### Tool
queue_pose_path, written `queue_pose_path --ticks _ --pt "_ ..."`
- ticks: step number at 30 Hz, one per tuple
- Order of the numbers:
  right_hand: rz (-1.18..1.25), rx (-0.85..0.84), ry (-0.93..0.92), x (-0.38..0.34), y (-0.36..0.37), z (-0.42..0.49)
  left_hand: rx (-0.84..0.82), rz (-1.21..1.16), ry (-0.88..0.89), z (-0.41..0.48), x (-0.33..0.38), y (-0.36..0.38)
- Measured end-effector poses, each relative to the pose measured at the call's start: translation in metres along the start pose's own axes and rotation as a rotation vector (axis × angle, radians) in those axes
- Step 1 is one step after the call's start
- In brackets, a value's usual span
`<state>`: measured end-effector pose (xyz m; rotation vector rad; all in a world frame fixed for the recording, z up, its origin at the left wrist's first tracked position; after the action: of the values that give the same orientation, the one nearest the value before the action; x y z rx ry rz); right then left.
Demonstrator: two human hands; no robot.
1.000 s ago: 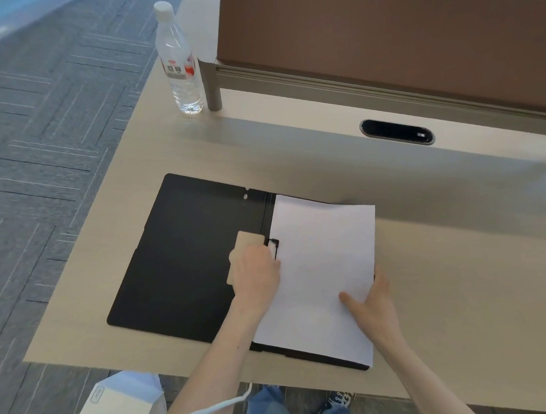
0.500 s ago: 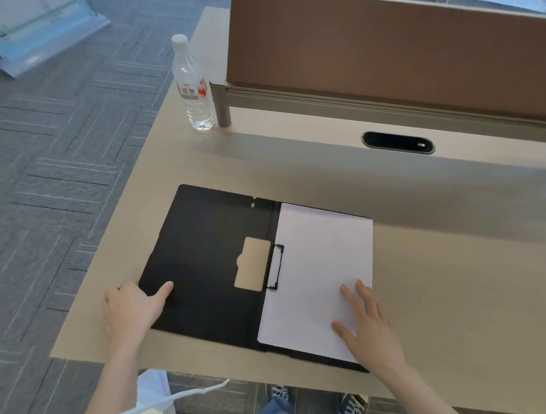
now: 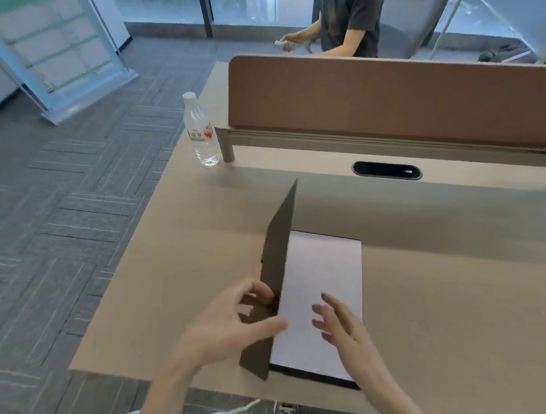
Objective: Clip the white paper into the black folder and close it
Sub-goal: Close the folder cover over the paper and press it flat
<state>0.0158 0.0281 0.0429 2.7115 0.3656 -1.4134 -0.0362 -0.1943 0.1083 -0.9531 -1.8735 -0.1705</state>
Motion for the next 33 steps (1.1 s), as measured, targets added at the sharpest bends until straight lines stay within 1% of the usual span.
queue_pose_path --ticks 1,2,3,4,6,8,10,12,13,15,16,19,21,23,25,26,29,31,33 --pt "0.199 -0.041 0.018 -0.009 0.001 -0.006 -0.009 0.092 0.014 0.017 0.003 0.023" --pt "0.301 -0.038 0.032 -0.015 -0.001 -0.011 -0.012 0.174 0.034 0.034 0.001 0.046" --pt "0.342 -0.006 0.032 -0.016 -0.004 -0.013 -0.002 0.239 0.058 0.048 -0.003 0.066" --pt "0.331 0.044 0.028 -0.011 -0.007 -0.012 0.007 0.287 0.075 0.060 -0.010 0.081" --pt "0.227 0.170 0.051 0.010 -0.016 -0.004 0.009 0.349 0.095 0.077 -0.022 0.100" --pt "0.060 0.253 0.103 0.036 -0.025 0.006 0.009 0.394 0.091 0.087 -0.037 0.109" --pt "-0.131 0.322 0.151 0.057 -0.030 0.016 0.103 0.464 0.064 0.091 -0.056 0.111" --pt "-0.295 0.382 0.202 0.068 -0.031 0.023 0.216 0.521 0.000 0.090 -0.076 0.102" --pt "-0.358 0.410 0.224 0.073 -0.031 0.027 0.238 0.519 -0.050 0.088 -0.085 0.095" --pt "-0.458 0.451 0.259 0.079 -0.029 0.030 0.215 0.520 -0.144 0.083 -0.104 0.083" --pt "-0.514 0.468 0.261 0.082 -0.026 0.030 0.191 0.527 -0.162 0.082 -0.111 0.081" --pt "-0.667 0.480 0.215 0.094 -0.019 0.030 0.162 0.539 -0.146 0.082 -0.115 0.092" --pt "-0.732 0.453 0.196 0.100 -0.023 0.028 0.173 0.601 -0.142 0.088 -0.108 0.103" --pt "-0.815 0.428 0.225 0.103 -0.035 0.024 0.163 0.663 -0.144 0.099 -0.097 0.114" --pt "-0.949 0.434 0.207 0.110 -0.051 0.014 0.145 0.724 -0.132 0.111 -0.084 0.123" --pt "-0.960 0.412 0.242 0.112 -0.065 0.008 0.130 0.742 -0.116 0.120 -0.075 0.129" --pt "-0.989 0.467 0.256 0.125 -0.104 0.004 0.093 0.774 -0.039 0.148 -0.051 0.149" --pt "-0.941 0.447 0.293 0.119 -0.131 0.002 0.086 0.773 0.007 0.171 -0.034 0.163" --pt "-0.892 0.380 0.301 0.115 -0.159 0.008 0.094 0.772 0.043 0.196 -0.017 0.173"
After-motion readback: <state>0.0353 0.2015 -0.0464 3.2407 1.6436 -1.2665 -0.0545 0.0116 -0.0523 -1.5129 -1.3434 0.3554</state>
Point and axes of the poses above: each hand's wrist, its own z-axis towards the middle knuckle, its own y-axis out of the palm, x = y × z, the point moved 1 cm from there along z, towards the middle knuckle, and after that the axes turned 13 degrees about -x, right-handed, at the moved point
